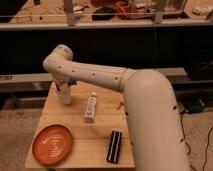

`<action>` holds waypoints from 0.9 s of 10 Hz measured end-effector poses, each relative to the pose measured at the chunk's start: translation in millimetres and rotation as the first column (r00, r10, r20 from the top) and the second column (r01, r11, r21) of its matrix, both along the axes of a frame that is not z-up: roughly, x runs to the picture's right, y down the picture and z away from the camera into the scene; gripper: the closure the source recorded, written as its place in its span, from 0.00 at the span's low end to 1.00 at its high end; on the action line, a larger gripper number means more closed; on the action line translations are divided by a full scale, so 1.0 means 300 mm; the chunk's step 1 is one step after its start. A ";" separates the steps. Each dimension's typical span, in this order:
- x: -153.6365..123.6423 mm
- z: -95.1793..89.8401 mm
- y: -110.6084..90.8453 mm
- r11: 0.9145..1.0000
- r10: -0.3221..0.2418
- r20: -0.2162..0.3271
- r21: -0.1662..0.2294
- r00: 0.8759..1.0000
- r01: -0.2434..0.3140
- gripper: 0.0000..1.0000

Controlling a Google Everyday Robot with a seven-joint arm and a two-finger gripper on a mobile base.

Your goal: Place the white sponge in the ceramic cup

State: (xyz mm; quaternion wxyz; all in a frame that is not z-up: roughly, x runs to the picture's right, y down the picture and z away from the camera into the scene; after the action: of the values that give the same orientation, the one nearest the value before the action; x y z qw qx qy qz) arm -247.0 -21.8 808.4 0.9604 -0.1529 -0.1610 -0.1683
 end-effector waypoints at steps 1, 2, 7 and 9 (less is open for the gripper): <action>-0.005 -0.002 0.004 1.000 -0.001 0.002 -0.001 1.000 0.001 0.99; -0.008 -0.002 0.009 1.000 -0.002 0.003 -0.001 1.000 0.002 0.99; -0.023 -0.009 0.028 1.000 -0.008 0.014 -0.004 1.000 0.008 0.99; -0.027 -0.012 0.034 1.000 -0.012 0.018 -0.005 1.000 0.012 0.99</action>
State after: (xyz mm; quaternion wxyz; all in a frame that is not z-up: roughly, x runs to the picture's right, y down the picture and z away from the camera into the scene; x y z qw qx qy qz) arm -255.1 -11.5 805.0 0.9575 -0.1550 -0.1691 -0.1748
